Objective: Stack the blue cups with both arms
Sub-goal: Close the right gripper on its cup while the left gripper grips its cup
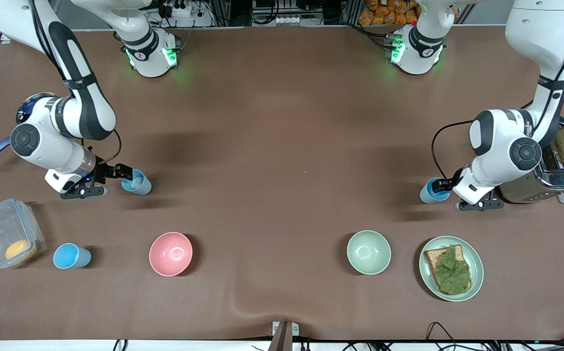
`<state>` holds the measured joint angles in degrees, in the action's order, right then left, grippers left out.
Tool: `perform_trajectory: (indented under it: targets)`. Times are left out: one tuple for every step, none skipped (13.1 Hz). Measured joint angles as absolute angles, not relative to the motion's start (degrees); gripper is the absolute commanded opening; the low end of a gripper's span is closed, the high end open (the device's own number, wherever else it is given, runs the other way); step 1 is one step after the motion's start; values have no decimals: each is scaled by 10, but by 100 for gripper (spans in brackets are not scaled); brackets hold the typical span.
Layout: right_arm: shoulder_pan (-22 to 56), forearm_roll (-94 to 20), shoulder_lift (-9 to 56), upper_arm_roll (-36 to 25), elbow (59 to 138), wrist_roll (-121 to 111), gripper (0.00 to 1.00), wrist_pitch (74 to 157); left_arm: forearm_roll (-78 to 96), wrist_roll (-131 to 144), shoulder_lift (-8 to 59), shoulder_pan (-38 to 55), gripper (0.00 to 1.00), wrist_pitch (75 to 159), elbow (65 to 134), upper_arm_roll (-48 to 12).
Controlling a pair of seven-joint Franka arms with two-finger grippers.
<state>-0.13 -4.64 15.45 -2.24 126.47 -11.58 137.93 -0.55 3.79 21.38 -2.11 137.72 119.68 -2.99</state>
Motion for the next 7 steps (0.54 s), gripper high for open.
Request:
perform_trajectory:
  targets:
    - [-1,-46,161,-22,1265,-116,100,1384,-5,38,214,-21,46,1377,1197,-30]
    - [-1,-47,165,-22,1265,-116,100,1388,-5,38,215,-21,33,1378,1197,-30]
    - [-1,-47,170,-22,1265,-116,90,1391,-5,38,216,-21,16,1378,1197,-30]
    - [-1,-50,173,-22,1265,-115,73,1394,-6,38,218,-21,0,1378,1196,-30]
    - [-1,-57,176,-22,1265,-115,45,1396,-6,38,220,-21,0,1379,1195,-31]
    - [-1,-61,179,-22,1265,-115,21,1396,-6,38,222,-20,0,1380,1194,-31]
    - [-1,-64,182,-22,1265,-115,0,1397,-6,38,224,-20,0,1380,1193,-32]
